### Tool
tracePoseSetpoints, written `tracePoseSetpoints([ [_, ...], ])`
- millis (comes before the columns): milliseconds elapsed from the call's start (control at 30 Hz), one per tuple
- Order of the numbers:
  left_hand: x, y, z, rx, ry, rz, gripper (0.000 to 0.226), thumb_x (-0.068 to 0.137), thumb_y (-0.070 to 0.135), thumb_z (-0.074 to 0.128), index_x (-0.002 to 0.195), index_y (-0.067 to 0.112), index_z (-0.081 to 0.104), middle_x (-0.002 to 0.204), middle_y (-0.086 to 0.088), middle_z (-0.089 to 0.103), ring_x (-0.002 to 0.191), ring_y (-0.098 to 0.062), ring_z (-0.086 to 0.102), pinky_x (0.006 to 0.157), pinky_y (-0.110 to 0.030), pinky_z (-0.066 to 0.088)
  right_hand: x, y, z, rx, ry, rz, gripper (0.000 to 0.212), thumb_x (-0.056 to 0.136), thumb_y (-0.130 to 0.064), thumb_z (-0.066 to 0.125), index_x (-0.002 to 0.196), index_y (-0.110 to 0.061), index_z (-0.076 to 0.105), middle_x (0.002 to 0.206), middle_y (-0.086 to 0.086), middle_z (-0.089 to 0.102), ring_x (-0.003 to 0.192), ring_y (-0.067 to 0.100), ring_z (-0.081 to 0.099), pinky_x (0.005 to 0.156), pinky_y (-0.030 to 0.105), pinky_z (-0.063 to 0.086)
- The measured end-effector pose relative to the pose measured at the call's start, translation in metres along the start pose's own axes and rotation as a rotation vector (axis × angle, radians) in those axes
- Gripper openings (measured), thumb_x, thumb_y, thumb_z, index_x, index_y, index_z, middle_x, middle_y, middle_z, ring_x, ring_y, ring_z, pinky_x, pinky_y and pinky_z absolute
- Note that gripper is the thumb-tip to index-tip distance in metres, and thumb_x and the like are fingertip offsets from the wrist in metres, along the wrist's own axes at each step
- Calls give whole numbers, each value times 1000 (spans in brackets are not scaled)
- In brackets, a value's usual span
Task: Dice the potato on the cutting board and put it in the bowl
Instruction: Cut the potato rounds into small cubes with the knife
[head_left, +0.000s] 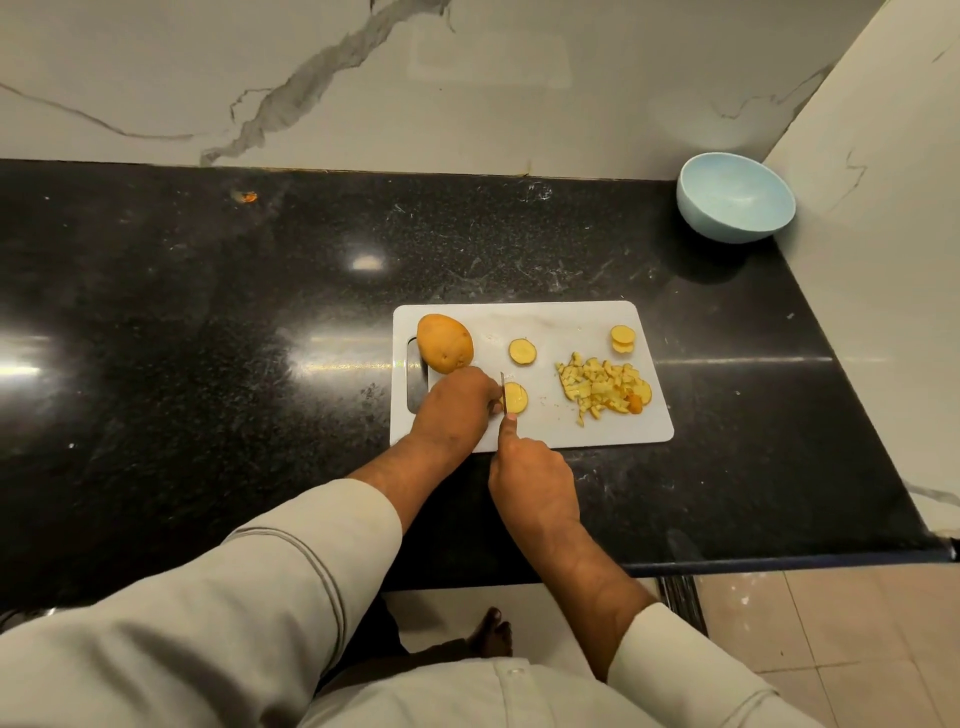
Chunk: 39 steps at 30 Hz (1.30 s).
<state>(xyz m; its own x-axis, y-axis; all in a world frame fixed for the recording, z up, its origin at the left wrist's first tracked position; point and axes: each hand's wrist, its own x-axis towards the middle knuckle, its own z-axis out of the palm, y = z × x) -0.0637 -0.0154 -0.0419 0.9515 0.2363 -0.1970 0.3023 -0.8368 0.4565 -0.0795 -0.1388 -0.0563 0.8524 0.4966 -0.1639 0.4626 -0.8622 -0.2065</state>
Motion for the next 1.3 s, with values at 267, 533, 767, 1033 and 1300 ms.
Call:
tracePoseSetpoints([
  [267, 5, 2, -5, 35, -65, 23, 21, 92, 11, 53, 98, 6, 72, 95, -14, 64, 87, -28, 60, 70, -30, 43, 7, 3, 3, 0, -28, -51, 56, 99, -13, 34, 152, -6, 16, 92, 9, 63, 82, 27, 62, 60, 34, 36],
  [533, 1, 6, -2, 69, -22, -12, 20, 92, 12, 53, 93, 8, 72, 90, -11, 62, 82, -26, 60, 63, -27, 36, 24, 5, 0, 1, -72, -63, 56, 97, -8, 35, 151, -5, 18, 94, 12, 64, 81, 31, 62, 58, 35, 34],
  [767, 2, 8, -4, 55, -38, -53, 17, 90, 7, 53, 93, 5, 70, 95, -12, 62, 81, -25, 58, 67, -28, 40, -17, 19, 6, -51, -135, -89, 57, 100, -15, 34, 153, -10, 13, 97, 9, 63, 82, 28, 63, 61, 37, 40],
  [1033, 8, -2, -9, -45, -33, 5, 33, 86, 14, 68, 119, 13, 66, 110, -7, 60, 103, -23, 58, 77, -25, 39, -43, 39, -5, 36, -46, -46, 52, 103, -29, 32, 153, -19, 18, 81, -2, 56, 70, 15, 58, 64, 32, 53],
  [1300, 18, 4, -17, -19, -122, 29, 65, 79, 13, 76, 138, 20, 50, 124, -7, 59, 114, -25, 55, 96, -32, 43, -20, 39, -14, 10, -29, -18, 53, 103, -29, 33, 153, -19, 18, 87, 2, 61, 73, 17, 61, 65, 34, 54],
])
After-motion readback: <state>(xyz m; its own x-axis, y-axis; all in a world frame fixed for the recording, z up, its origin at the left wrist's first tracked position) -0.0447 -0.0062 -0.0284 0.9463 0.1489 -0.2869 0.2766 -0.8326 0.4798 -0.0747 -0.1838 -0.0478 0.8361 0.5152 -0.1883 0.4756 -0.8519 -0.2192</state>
